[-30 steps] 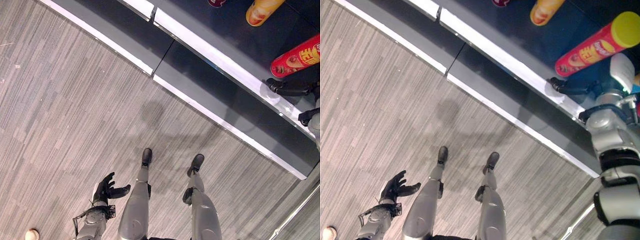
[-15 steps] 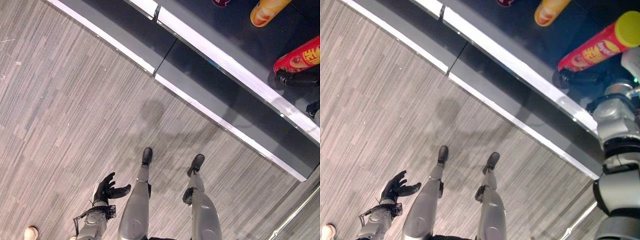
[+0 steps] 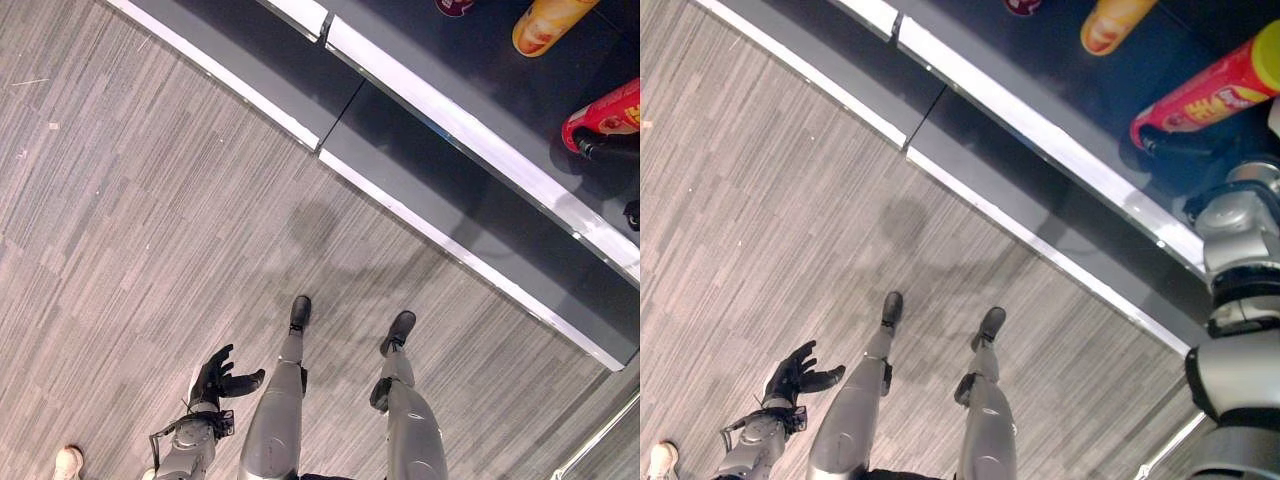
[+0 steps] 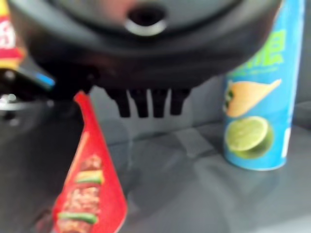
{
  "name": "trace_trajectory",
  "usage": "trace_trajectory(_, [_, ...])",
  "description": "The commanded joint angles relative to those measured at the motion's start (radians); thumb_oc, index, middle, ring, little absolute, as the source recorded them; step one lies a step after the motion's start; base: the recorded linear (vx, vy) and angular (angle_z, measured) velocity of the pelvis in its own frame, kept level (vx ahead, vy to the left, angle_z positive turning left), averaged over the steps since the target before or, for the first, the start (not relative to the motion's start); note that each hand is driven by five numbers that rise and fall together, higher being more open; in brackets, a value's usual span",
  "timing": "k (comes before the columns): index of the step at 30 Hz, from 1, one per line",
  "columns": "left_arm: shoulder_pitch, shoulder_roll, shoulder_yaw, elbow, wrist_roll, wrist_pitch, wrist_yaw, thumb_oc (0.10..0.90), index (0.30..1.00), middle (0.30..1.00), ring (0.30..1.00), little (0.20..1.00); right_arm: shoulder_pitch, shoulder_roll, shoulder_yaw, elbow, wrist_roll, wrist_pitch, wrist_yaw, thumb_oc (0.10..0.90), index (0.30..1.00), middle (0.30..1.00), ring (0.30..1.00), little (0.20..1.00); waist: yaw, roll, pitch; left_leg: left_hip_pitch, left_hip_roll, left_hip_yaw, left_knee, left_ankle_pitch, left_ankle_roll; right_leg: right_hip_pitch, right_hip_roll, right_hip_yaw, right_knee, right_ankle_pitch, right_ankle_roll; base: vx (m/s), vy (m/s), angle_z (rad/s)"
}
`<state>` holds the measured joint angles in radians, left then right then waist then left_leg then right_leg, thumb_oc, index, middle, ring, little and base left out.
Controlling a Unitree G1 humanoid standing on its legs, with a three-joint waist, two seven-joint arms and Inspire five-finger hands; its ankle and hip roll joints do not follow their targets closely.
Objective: Put the goods on the table back onto the shelves and tidy them up.
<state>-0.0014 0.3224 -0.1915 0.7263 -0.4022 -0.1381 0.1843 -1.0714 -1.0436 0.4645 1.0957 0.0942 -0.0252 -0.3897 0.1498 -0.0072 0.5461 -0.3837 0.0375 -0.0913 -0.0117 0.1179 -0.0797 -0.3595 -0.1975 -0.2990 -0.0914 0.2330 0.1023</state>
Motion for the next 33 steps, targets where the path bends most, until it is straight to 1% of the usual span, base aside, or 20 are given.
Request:
trace_trajectory(1, [0.107, 0.05, -0.032, -0.005, -0.029, -0.021, 0.029, 0.8, 0.9, 0.9, 0.9, 0.9, -0.146, -0.1, 0.05, 0.038, 0.022, 0.001, -0.076, 0.8, 0.9, 0.9, 0.9, 0.9, -0.004, 0.017, -0.03, 0.019, 0.06, 0.001, -0.06, 0.0, -0.053, -0.025, -0.02, 0.029, 0.165, -0.142, 0.083, 0.0, 0.0, 0.0])
trace_trajectory(4, [0.1, 0.049, -0.035, 0.001, -0.032, -0.019, 0.034, 0.8, 0.9, 0.9, 0.9, 0.9, -0.176, -0.095, 0.053, 0.071, 0.042, 0.005, -0.085, 0.8, 0.9, 0.9, 0.9, 0.9, -0.002, 0.02, -0.03, 0.019, 0.059, 0.001, -0.06, 0.0, -0.052, -0.024, -0.021, 0.03, 0.166, -0.142, 0.084, 0.0, 0.0, 0.0])
trace_trajectory(11, [0.098, 0.045, -0.037, 0.011, -0.034, -0.017, 0.036, 0.8, 0.9, 0.9, 0.9, 0.9, -0.21, -0.092, 0.067, 0.084, 0.058, 0.003, -0.09, 0.8, 0.9, 0.9, 0.9, 0.9, 0.0, 0.023, -0.032, 0.015, 0.057, -0.003, -0.062, 0.001, -0.052, -0.027, -0.018, 0.03, 0.168, -0.144, 0.083, 0.0, 0.0, 0.0])
trace_trajectory(17, [0.098, 0.04, -0.034, 0.015, -0.036, -0.014, 0.035, 0.8, 0.9, 0.9, 0.9, 0.9, -0.162, -0.087, 0.039, 0.051, 0.096, -0.006, -0.068, 0.8, 0.9, 0.9, 0.9, 0.9, -0.003, 0.018, -0.034, 0.019, 0.058, -0.002, -0.062, 0.001, -0.051, -0.025, -0.017, 0.029, 0.169, -0.145, 0.081, 0.0, 0.0, 0.0])
trace_trajectory(19, [0.097, 0.038, -0.032, 0.019, -0.036, -0.009, 0.031, 0.8, 0.9, 0.9, 0.9, 0.9, -0.107, -0.082, 0.003, 0.035, 0.104, -0.006, -0.061, 0.8, 0.9, 0.9, 0.9, 0.9, -0.01, 0.011, -0.036, 0.023, 0.058, 0.0, -0.061, -0.002, -0.051, -0.019, -0.017, 0.03, 0.167, -0.143, 0.082, 0.0, 0.0, 0.0])
trace_trajectory(26, [0.101, 0.041, -0.02, 0.017, -0.037, -0.003, 0.03, 0.8, 0.9, 0.9, 0.9, 0.9, 0.006, -0.082, -0.092, -0.04, 0.111, -0.009, -0.077, 0.8, 0.9, 0.9, 0.9, 0.9, -0.019, -0.003, -0.044, 0.032, 0.056, 0.008, -0.058, -0.01, -0.05, -0.007, -0.019, 0.033, 0.158, -0.136, 0.087, -0.01, 0.004, 0.0])
trace_trajectory(28, [0.107, 0.04, -0.006, 0.019, -0.036, 0.001, 0.027, 0.8, 0.9, 0.9, 0.9, 0.9, 0.069, -0.082, -0.131, -0.093, 0.102, -0.014, -0.079, 0.8, 0.9, 0.9, 0.9, 0.9, -0.023, -0.015, -0.048, 0.035, 0.055, 0.014, -0.042, -0.021, -0.048, -0.001, -0.02, 0.038, 0.155, -0.133, 0.088, -0.06, 0.027, -0.01])
trace_trajectory(30, [0.106, 0.042, -0.004, 0.018, -0.036, 0.002, 0.026, 0.8, 0.9, 0.9, 0.9, 0.9, 0.089, -0.08, -0.143, -0.106, 0.1, -0.014, -0.078, 0.8, 0.9, 0.9, 0.9, 0.9, -0.023, -0.019, -0.049, 0.036, 0.056, 0.014, -0.036, -0.024, -0.048, 0.003, -0.021, 0.038, 0.154, -0.132, 0.088, -0.04, 0.02, -0.03])
trace_trajectory(31, [0.111, 0.04, 0.001, 0.018, -0.029, 0.004, 0.024, 0.8, 0.9, 0.9, 0.9, 0.9, 0.163, -0.061, -0.195, -0.159, 0.106, -0.022, -0.078, 0.8, 0.9, 0.9, 0.9, 0.9, -0.027, -0.03, -0.053, 0.037, 0.056, 0.014, -0.02, -0.032, -0.047, 0.013, -0.022, 0.037, 0.152, -0.131, 0.089, -0.07, 0.037, -0.03])
trace_trajectory(33, [0.117, 0.033, 0.018, 0.031, -0.007, 0.016, 0.007, 0.8, 0.9, 0.9, 0.9, 0.9, 0.398, 0.031, -0.327, -0.304, 0.087, -0.037, -0.066, 0.8, 0.9, 0.9, 0.9, 0.9, -0.034, -0.063, -0.066, 0.055, 0.059, 0.013, 0.012, -0.059, -0.038, 0.049, -0.024, 0.037, 0.143, -0.123, 0.094, -0.09, 0.066, -0.01])
